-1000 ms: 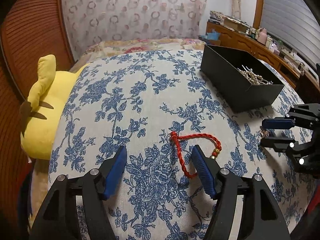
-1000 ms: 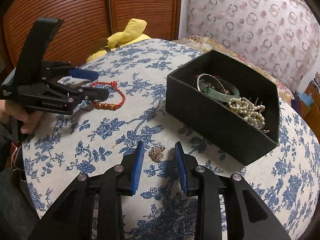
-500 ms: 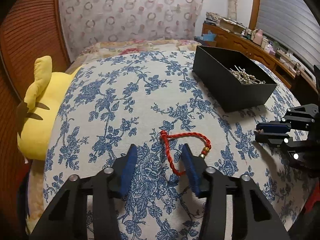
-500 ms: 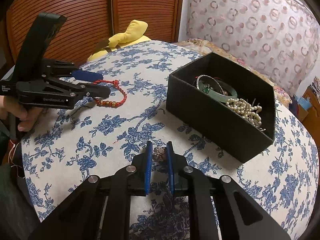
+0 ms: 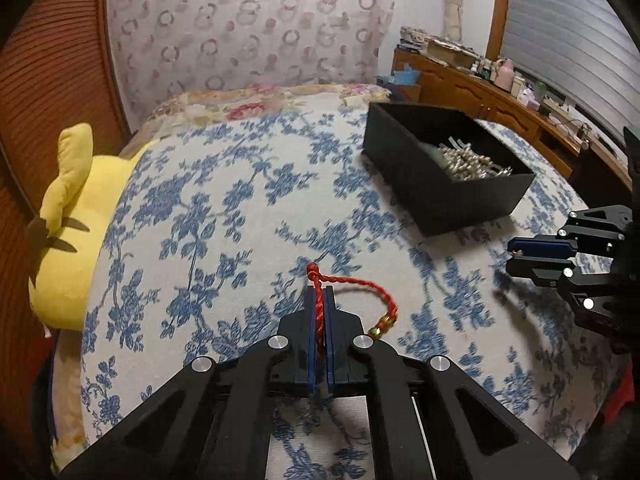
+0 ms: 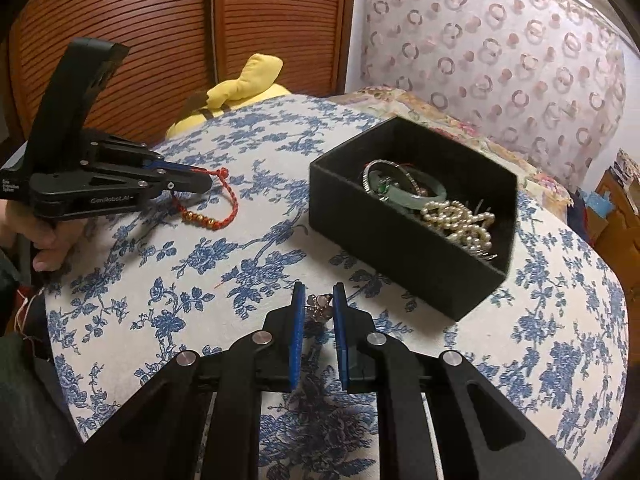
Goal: Organize jewelry
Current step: 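Carry the bracelet and ring over the box and open both tools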
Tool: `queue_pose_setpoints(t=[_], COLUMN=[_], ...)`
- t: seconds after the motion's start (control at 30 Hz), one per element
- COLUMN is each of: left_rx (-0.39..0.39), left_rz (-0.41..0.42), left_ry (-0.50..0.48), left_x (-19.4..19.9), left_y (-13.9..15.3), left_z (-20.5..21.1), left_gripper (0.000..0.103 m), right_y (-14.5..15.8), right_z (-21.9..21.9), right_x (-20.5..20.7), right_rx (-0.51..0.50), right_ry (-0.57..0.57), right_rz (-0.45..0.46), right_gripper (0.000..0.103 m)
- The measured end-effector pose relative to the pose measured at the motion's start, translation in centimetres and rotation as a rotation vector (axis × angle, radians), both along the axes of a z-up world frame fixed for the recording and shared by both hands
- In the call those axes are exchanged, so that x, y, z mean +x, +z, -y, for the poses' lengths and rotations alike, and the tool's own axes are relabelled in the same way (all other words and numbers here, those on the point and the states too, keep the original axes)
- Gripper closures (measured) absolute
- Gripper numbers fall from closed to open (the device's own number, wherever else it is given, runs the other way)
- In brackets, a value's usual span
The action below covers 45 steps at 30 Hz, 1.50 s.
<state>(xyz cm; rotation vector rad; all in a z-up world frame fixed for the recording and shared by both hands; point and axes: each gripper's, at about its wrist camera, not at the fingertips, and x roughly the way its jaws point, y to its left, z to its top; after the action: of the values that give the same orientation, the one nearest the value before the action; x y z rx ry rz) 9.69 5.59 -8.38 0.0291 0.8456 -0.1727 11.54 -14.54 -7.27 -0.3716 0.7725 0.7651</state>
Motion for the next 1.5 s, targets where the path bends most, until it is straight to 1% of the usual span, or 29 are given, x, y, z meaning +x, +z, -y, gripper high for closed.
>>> queue_pose_setpoints(t=[0.37, 0.57, 0.77, 0.93, 0.97, 1.03, 1.07, 1.3, 1.33, 1.37, 1.4, 1.43, 1.5], left_rx=[-0.004, -0.017, -0.035, -0.034, -0.032, -0.029, -0.029, -0.043, -0.043, -0.042, -0.043, -0.041, -0.033], left_rz=[0.071, 0.12, 0.175, 0.184, 0.183, 0.18, 0.178, 0.17, 0.17, 0.17, 0.17, 0.17, 0.178], left_ry=[-0.032, -0.047, -0.069, -0.081, -0.083, -0.087, -0.089, -0.092, -0.087, -0.083, -0.082, -0.081, -0.078], left_x=[0.2, 1.2, 3.0, 4.7, 5.0, 5.8, 6.2, 7.7, 7.8, 7.8, 7.7, 7.6, 7.1], left_y=[3.0, 5.2, 7.8, 8.4, 8.4, 8.4, 8.3, 7.8, 7.8, 7.7, 7.7, 7.6, 7.5], left_z=[2.2, 3.5, 5.4, 6.8, 7.1, 7.7, 8.0, 9.2, 9.3, 9.3, 9.4, 9.5, 9.6], left_gripper=[0.101, 0.101, 0.101, 0.101, 0.101, 0.101, 0.101, 0.1, 0.099, 0.094, 0.086, 0.083, 0.066], right_y=[3.1, 4.6, 4.9, 4.6, 4.5, 4.5, 4.6, 4.3, 4.3, 4.3, 4.3, 4.3, 4.5], right_z=[2.3, 3.2, 3.7, 3.8, 3.8, 3.8, 3.9, 5.3, 5.6, 5.9, 6.1, 6.3, 6.7], right_x=[1.0, 2.9, 5.5, 6.9, 7.1, 7.2, 7.2, 6.8, 6.7, 6.4, 6.3, 6.1, 5.5], right_rx=[0.066, 0.102, 0.13, 0.139, 0.142, 0.139, 0.142, 0.163, 0.166, 0.171, 0.174, 0.177, 0.183], right_ry=[-0.055, -0.107, -0.147, -0.16, -0.157, -0.159, -0.159, -0.187, -0.193, -0.201, -0.206, -0.21, -0.222], right_rz=[0.058, 0.09, 0.095, 0.077, 0.072, 0.075, 0.077, 0.079, 0.081, 0.083, 0.084, 0.086, 0.093], right_gripper=[0.088, 0.088, 0.087, 0.087, 0.086, 0.074, 0.066, 0.065, 0.065, 0.065, 0.065, 0.065, 0.065])
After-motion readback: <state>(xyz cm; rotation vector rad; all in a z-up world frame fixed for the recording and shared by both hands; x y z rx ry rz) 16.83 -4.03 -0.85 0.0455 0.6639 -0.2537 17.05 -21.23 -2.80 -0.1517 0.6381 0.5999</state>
